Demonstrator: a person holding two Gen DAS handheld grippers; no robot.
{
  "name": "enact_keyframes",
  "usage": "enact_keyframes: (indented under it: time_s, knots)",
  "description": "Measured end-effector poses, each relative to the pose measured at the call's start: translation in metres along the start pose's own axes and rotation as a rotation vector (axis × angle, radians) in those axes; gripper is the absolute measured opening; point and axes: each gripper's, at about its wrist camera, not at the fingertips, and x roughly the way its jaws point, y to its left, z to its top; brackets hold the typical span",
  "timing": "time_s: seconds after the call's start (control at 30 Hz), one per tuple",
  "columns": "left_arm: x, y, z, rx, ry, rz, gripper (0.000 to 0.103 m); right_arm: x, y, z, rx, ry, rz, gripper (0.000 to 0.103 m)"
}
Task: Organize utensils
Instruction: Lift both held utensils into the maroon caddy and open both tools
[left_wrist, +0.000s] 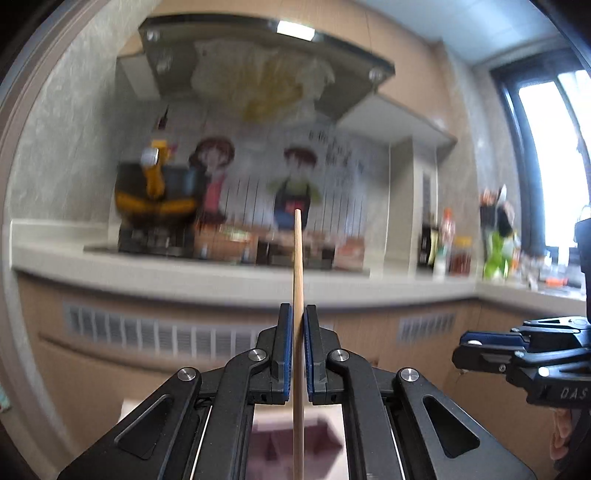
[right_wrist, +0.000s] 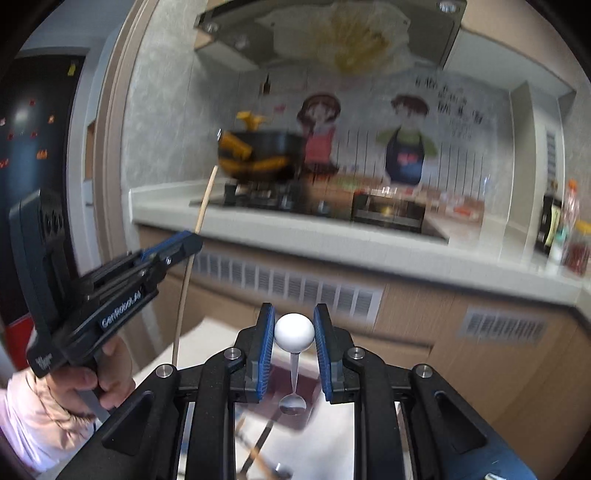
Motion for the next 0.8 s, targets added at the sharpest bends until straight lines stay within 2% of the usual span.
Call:
enact_keyframes:
  time_s: [0.13, 0.27, 0.4, 0.57, 0.8]
  knots:
    - [0.029, 0.020, 0.021, -0.025, -0.054, 0.002, 0.006, 0.030, -0.003, 0.019, 0.012, -0.001, 0.001, 0.019]
    - [0.062, 0.044, 0.011, -0.067, -0.056, -0.015, 0.006, 0.074, -0.002, 0.010, 0.018, 0.053, 0.023, 0.019]
    - [0.093, 0.059, -0.027, -0.095, -0.028, 0.015, 0.006, 0.118, -0.004, -0.013, 0.042, 0.133, 0.049, 0.019]
    - [0.128, 0.077, -0.087, -0.088, 0.051, 0.065, 0.006, 0.169, -0.005, -0.055, 0.064, 0.234, 0.047, 0.019]
    - [0.151, 0.092, -0.148, -0.115, 0.175, 0.099, 0.006, 0.205, -0.004, -0.103, 0.094, 0.335, 0.078, 0.020]
